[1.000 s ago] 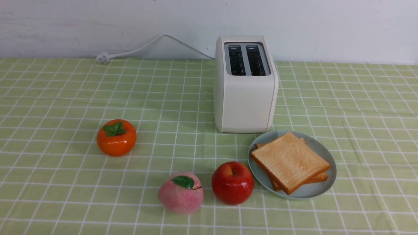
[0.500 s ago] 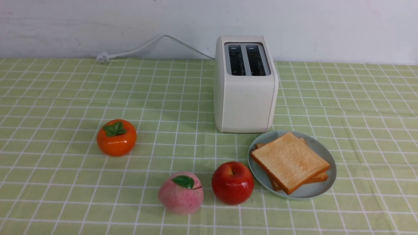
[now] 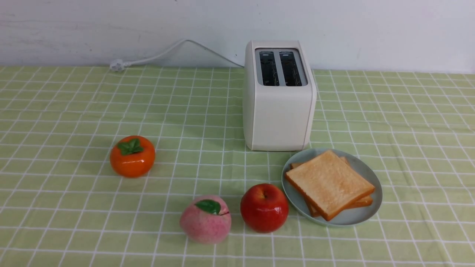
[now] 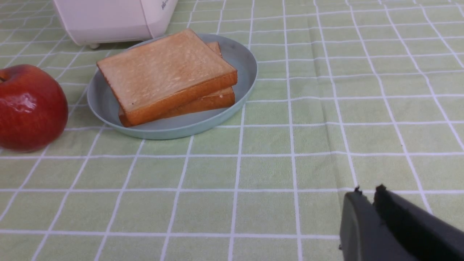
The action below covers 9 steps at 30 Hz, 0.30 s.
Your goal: Take toasted bread from bread machine on green coffee tablecloth place on plate.
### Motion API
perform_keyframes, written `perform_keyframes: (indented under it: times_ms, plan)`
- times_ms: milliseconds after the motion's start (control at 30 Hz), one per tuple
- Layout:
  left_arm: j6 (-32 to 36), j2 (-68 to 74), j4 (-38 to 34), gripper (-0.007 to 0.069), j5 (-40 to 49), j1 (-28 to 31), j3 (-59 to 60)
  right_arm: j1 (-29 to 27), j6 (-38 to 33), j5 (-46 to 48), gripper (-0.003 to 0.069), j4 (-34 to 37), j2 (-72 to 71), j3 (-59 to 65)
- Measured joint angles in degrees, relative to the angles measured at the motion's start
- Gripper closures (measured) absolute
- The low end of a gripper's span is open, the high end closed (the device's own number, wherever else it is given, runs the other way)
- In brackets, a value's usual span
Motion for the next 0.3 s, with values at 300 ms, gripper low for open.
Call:
perform_keyframes:
  times_ms: [300]
  plan:
    - [0.00, 0.00, 0.00, 0.0613, 0.00, 0.00, 0.00, 0.00, 0.00, 0.00, 0.0582, 0.00, 0.00, 0.00]
